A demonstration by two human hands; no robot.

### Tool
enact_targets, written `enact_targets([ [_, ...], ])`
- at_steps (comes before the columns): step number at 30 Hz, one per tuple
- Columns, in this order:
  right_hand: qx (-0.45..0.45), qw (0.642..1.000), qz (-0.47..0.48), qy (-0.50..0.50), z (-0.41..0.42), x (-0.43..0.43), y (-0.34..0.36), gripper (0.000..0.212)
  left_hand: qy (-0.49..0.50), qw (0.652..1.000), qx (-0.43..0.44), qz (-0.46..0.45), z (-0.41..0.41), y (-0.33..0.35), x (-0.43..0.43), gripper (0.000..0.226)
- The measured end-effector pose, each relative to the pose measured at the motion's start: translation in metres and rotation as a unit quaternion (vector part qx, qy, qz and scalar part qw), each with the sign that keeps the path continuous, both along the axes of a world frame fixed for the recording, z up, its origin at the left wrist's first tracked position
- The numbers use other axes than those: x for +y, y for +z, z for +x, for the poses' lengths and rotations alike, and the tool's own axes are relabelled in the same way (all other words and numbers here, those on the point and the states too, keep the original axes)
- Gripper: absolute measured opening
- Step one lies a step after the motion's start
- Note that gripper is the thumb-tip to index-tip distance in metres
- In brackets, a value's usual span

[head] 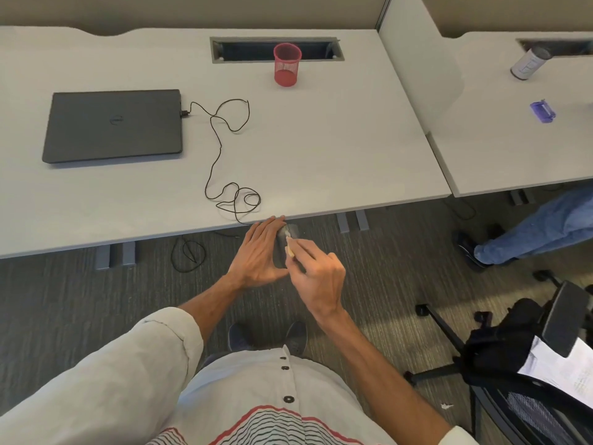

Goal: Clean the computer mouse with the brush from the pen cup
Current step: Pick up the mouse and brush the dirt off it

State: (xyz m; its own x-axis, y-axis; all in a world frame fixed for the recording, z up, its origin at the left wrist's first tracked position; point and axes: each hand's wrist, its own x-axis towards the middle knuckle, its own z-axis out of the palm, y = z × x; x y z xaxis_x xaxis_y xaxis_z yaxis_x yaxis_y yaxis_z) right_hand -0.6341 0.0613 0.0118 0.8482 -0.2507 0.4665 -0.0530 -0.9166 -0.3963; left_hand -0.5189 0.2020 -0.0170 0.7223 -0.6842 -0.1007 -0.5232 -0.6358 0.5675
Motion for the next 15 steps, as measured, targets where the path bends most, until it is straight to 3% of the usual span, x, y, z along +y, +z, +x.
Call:
enact_targets([
  [15,0.038,0.997,0.005,0.067,0.002,0.007,-0.012,0.024,-0.005,1.000,0.014,0.001,0.011,-0.001,-0.002,0.117],
])
